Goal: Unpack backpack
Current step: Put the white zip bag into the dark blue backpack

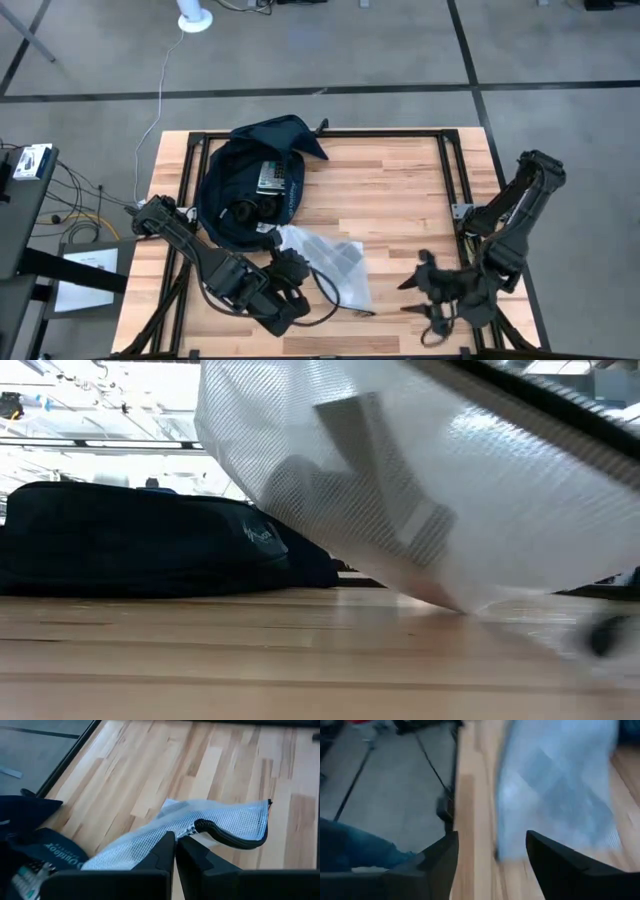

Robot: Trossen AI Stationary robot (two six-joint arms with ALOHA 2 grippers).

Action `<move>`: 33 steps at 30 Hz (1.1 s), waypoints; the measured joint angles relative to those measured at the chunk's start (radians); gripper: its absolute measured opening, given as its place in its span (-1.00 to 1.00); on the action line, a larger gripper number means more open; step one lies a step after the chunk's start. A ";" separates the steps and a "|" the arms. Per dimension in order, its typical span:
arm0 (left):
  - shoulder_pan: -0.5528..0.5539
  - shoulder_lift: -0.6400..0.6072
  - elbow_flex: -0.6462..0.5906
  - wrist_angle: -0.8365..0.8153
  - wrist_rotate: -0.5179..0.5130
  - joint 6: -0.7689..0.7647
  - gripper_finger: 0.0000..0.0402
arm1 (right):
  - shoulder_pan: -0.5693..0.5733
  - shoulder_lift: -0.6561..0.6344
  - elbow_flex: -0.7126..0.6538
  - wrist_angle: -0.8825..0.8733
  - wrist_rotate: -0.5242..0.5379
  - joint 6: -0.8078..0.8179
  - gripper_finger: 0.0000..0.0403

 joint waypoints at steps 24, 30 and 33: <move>0.147 0.010 0.000 0.095 -0.030 0.020 -1.00 | -0.210 0.354 0.043 0.302 0.277 -0.302 0.14; 0.151 0.014 -0.002 0.106 -0.031 0.022 -1.00 | -0.263 0.354 0.063 0.294 0.273 -0.201 0.14; 0.151 0.015 -0.002 0.111 -0.031 0.036 -1.00 | -0.300 0.354 0.063 0.275 0.269 -0.149 0.14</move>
